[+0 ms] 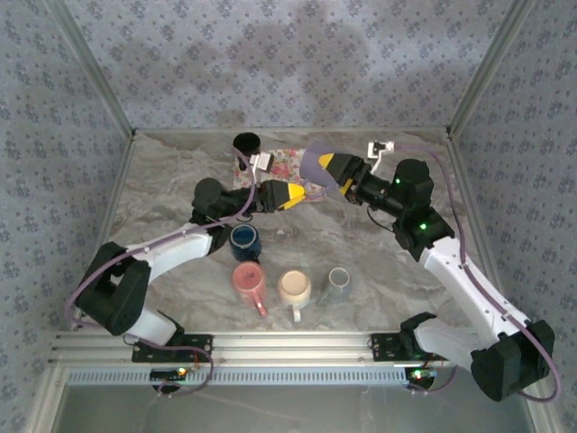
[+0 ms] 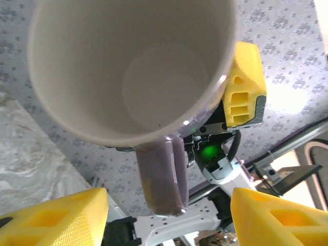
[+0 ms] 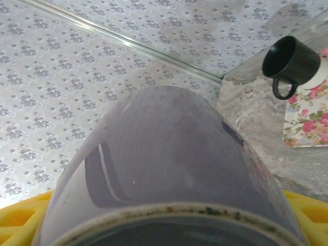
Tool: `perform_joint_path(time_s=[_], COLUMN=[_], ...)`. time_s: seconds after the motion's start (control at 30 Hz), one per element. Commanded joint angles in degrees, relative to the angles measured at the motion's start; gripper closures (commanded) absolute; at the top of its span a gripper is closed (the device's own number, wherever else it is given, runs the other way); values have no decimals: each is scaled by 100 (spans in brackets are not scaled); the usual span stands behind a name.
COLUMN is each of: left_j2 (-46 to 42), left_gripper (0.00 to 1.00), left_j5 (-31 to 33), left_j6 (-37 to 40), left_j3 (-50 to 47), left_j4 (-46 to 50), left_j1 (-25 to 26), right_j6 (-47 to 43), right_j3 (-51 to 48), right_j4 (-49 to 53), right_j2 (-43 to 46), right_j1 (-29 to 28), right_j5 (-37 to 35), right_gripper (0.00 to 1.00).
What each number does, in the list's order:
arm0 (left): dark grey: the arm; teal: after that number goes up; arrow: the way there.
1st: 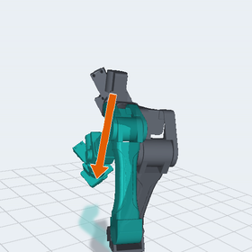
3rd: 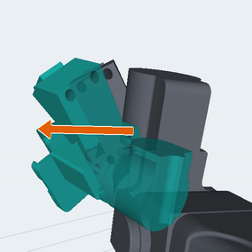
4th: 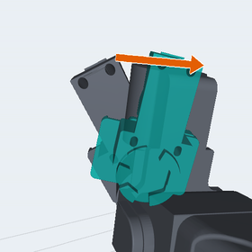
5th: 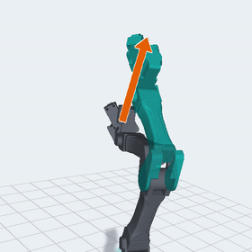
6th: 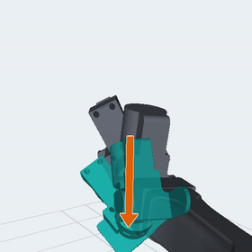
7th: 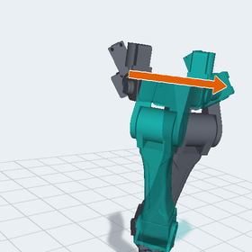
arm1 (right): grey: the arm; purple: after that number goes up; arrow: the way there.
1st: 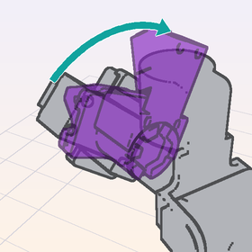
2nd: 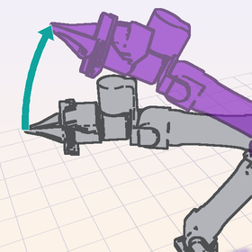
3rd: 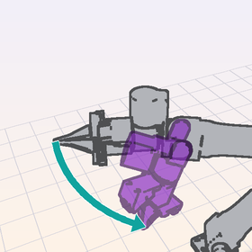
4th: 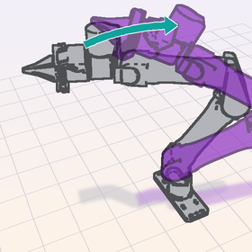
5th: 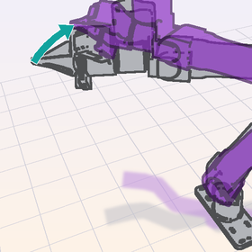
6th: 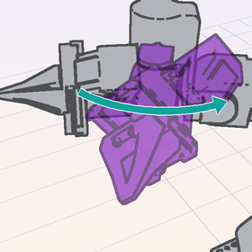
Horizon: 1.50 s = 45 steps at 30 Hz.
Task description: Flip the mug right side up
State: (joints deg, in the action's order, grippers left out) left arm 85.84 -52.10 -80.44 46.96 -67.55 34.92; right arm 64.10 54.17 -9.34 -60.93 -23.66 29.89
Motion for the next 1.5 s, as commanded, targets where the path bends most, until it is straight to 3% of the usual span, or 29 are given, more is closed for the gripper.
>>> perform_joint_path(time_s=[0.0,0.5,0.77,0.83,0.9,1.0,1.03,1.17,1.23,1.37,1.47], left_j2=[151,149,64,40,21,-68,-130,-579,-938,-1236,-958], left_gripper=[37,64,98,100,100,100,100,100,100,100,100], left_j5=[-73,558,479,481,453,411,398,492,736,1469,2637], left_j6=[-607,-281,-201,-176,-159,3,133,1065,1932,4255,5170], left_j3=[24,64,68,41,37,44,52,97,193,1122,1826], left_j4=[-1323,-1324,-1322,-1322,-1307,-1075,-892,486,1726,5101,6668], left_j1=[190,406,431,437,437,433,428,347,253,240,226], right_j6=[128,133,108,98,72,-126,-224,-409,-569,-1314,-1926], right_j3=[120,-325,-407,-433,-451,-394,-377,-363,-331,-134,142], right_j4=[-886,-1235,-1195,-1184,-1157,-806,-677,-121,361,1710,2718], right_j2=[81,203,222,213,221,286,345,636,860,1282,1418], right_j1=[-111,-567,-658,-683,-684,-642,-612,-296,-74,236,359], right_j5=[203,-227,-295,-313,-309,-352,-377,-440,-536,-908,-1310], right_gripper=[50,53,53,53,44,4,0,0,0,0,0])
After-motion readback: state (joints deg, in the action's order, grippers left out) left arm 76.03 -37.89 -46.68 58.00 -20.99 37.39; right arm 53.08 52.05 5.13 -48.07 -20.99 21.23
